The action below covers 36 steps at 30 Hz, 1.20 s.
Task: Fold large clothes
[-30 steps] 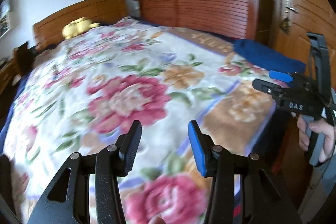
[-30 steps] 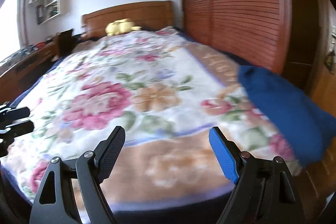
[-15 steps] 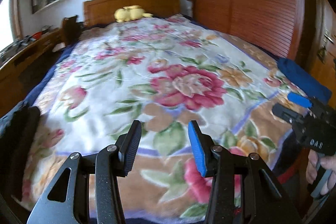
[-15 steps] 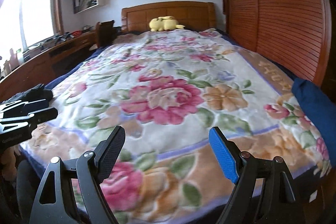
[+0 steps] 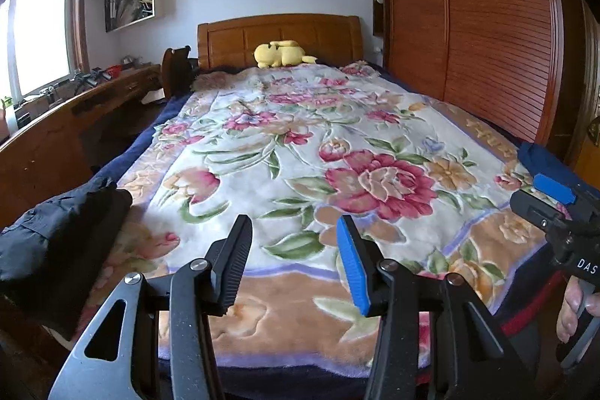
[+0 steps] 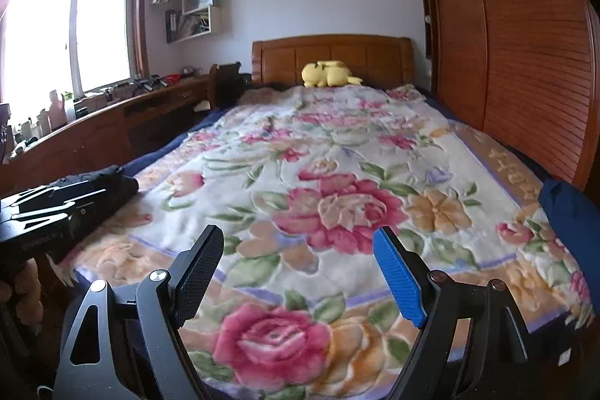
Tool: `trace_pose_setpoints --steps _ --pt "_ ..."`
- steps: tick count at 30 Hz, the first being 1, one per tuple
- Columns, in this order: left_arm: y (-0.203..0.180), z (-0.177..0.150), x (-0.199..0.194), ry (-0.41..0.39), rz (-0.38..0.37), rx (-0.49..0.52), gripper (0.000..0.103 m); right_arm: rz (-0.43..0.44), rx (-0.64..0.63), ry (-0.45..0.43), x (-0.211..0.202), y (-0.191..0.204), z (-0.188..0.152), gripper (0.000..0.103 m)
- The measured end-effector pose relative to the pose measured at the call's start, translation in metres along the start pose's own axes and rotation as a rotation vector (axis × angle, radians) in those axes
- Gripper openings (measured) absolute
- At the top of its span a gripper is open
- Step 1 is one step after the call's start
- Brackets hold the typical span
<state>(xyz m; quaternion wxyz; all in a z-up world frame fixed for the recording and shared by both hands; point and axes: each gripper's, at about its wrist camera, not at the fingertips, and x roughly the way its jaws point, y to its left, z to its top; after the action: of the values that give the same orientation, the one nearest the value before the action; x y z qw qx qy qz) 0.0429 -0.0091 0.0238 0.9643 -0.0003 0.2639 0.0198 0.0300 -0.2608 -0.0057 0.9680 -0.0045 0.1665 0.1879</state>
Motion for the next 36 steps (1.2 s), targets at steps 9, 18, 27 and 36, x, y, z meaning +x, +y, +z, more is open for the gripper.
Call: trace_pose_setpoints --steps 9,18,27,36 --pt "0.011 -0.004 -0.007 -0.009 -0.009 -0.042 0.049 -0.003 -0.01 -0.013 0.006 0.001 -0.009 0.083" --pt "0.01 -0.006 -0.006 -0.007 -0.01 -0.047 0.049 -0.006 -0.005 -0.014 0.009 0.0 -0.008 0.083" --pt "0.01 -0.007 -0.006 -0.006 -0.011 -0.049 0.05 -0.006 -0.001 -0.018 0.011 -0.002 -0.007 0.083" --pt "0.009 -0.007 -0.007 -0.006 -0.013 -0.051 0.05 -0.005 0.0 -0.02 0.011 -0.002 -0.007 0.083"
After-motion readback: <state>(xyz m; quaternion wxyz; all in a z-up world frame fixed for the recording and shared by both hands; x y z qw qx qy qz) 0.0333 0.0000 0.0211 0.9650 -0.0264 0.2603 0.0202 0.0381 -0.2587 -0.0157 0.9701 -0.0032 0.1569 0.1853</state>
